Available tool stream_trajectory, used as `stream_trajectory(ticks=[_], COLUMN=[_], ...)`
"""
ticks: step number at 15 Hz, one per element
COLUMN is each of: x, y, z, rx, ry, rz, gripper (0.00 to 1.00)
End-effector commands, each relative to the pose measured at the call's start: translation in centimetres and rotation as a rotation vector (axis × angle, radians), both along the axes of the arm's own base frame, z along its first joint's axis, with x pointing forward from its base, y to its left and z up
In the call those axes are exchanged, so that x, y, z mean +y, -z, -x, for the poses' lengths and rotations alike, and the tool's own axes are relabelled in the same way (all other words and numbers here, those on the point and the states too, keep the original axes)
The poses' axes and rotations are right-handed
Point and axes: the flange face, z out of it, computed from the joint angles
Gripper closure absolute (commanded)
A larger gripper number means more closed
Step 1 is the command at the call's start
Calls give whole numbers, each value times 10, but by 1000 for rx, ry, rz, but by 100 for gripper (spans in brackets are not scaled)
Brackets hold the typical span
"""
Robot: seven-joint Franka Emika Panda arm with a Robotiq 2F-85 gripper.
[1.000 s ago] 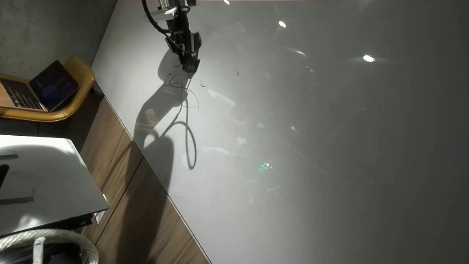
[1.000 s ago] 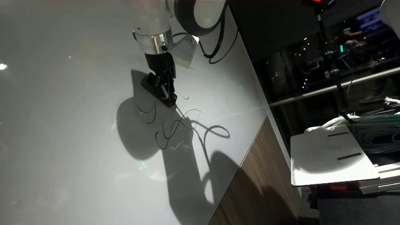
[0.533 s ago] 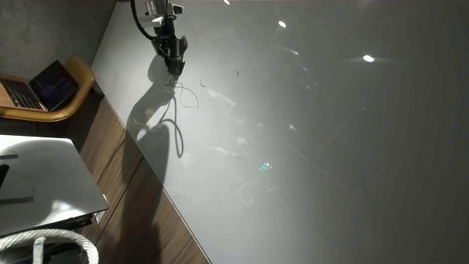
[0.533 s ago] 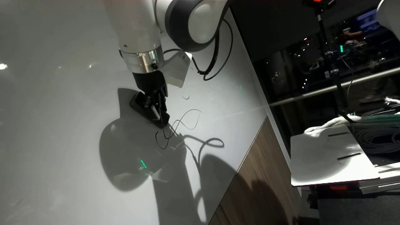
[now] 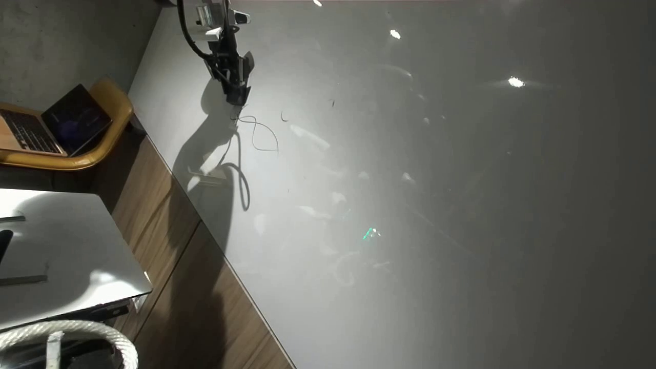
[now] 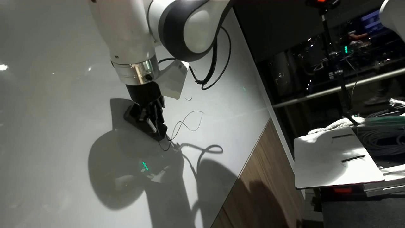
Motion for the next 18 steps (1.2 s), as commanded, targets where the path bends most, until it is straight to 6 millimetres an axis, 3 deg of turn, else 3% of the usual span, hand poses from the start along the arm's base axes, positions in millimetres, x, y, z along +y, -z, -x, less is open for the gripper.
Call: stream_trajectory(ticks=[1,3,6,11,16,18], x=[-34,-51,-93,-179,-278,-302], y=[8,24,38,36,25,20], z=[-33,-33,-34,-31,-34,-37], rx=[-28,-11,8,10,-1,-4], ry=[5,22,59,163,266,292], rz=[2,13,38,54,60,60], gripper=[72,72,72,72,72,72])
